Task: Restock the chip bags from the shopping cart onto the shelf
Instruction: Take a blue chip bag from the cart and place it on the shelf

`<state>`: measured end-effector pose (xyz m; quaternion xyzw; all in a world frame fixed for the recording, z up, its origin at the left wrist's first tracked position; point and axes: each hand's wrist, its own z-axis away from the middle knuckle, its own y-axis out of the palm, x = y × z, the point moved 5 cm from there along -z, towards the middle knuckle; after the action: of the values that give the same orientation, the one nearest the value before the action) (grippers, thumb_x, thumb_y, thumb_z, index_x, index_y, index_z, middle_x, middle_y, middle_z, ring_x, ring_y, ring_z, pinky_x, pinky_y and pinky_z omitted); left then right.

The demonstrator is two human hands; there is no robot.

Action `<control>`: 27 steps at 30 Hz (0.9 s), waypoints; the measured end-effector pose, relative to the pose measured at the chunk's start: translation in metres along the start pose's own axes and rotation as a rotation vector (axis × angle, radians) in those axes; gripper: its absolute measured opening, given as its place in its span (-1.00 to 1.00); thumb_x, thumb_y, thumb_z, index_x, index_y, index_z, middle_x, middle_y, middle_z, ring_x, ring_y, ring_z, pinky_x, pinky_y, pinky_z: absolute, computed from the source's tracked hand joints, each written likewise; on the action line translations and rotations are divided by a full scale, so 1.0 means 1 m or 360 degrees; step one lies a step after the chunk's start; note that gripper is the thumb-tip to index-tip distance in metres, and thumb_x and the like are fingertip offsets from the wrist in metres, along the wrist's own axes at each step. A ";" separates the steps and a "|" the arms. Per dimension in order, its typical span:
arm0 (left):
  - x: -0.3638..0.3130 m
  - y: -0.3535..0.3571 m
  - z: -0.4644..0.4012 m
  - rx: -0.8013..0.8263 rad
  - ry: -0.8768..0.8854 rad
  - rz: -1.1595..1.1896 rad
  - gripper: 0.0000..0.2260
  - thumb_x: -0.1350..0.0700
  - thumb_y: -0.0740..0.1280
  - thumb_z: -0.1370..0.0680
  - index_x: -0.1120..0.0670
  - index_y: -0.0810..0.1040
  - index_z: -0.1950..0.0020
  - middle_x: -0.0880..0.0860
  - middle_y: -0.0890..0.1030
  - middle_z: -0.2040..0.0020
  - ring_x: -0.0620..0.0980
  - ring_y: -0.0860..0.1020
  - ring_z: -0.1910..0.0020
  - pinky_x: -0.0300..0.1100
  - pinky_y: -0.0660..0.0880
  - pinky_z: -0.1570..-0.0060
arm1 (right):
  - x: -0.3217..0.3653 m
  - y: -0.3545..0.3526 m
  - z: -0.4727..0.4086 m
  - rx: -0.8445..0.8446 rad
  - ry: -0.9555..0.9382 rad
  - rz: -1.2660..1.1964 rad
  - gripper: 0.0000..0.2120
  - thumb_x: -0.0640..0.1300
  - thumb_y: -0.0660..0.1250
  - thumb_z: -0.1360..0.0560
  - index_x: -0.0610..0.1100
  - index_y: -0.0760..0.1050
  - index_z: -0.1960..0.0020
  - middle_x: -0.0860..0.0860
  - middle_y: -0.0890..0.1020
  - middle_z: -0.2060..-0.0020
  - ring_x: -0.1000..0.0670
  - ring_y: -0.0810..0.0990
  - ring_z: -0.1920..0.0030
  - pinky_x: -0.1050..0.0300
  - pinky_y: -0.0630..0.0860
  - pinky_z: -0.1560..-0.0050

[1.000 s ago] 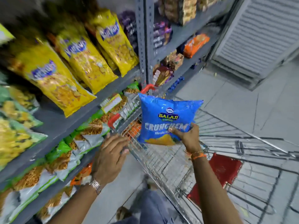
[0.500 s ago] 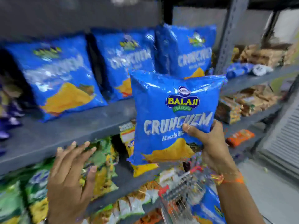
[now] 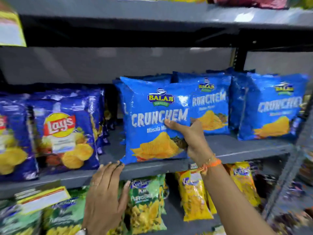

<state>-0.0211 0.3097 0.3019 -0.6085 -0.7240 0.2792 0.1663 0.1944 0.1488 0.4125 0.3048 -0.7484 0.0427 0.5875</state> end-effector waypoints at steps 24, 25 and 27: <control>0.005 0.011 0.009 -0.0248 0.0061 0.0003 -0.64 0.00 0.22 -0.63 0.15 0.47 -0.36 0.12 0.58 -0.28 0.08 0.48 -0.34 -0.03 0.18 -0.58 | -0.009 0.010 -0.018 0.0284 -0.0027 0.0362 -0.45 -0.20 0.59 -0.38 -0.16 0.49 -0.32 -0.08 0.71 -0.17 -0.07 0.72 -0.15 -0.05 0.64 -0.18; 0.005 0.010 0.009 -0.0242 0.0063 0.0013 -0.64 0.01 0.22 -0.63 0.15 0.47 -0.36 0.12 0.58 -0.28 0.08 0.48 -0.34 -0.03 0.18 -0.59 | -0.007 0.008 -0.017 0.0289 -0.0013 0.0336 -0.44 -0.21 0.57 -0.39 -0.18 0.47 -0.34 -0.09 0.71 -0.17 -0.08 0.71 -0.15 -0.02 0.64 -0.17; 0.005 0.010 0.010 -0.0244 0.0050 0.0059 -0.64 0.02 0.22 -0.62 0.17 0.48 -0.35 0.13 0.58 -0.28 0.09 0.49 -0.33 -0.02 0.18 -0.58 | 0.000 -0.001 -0.012 0.0279 0.0004 0.0333 -0.45 -0.20 0.54 -0.43 -0.16 0.43 -0.35 -0.02 0.74 -0.08 -0.03 0.73 -0.11 0.08 0.66 -0.09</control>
<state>-0.0202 0.3132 0.2879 -0.6370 -0.7292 0.2163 0.1255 0.2052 0.1529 0.4161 0.2751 -0.7688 0.1692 0.5520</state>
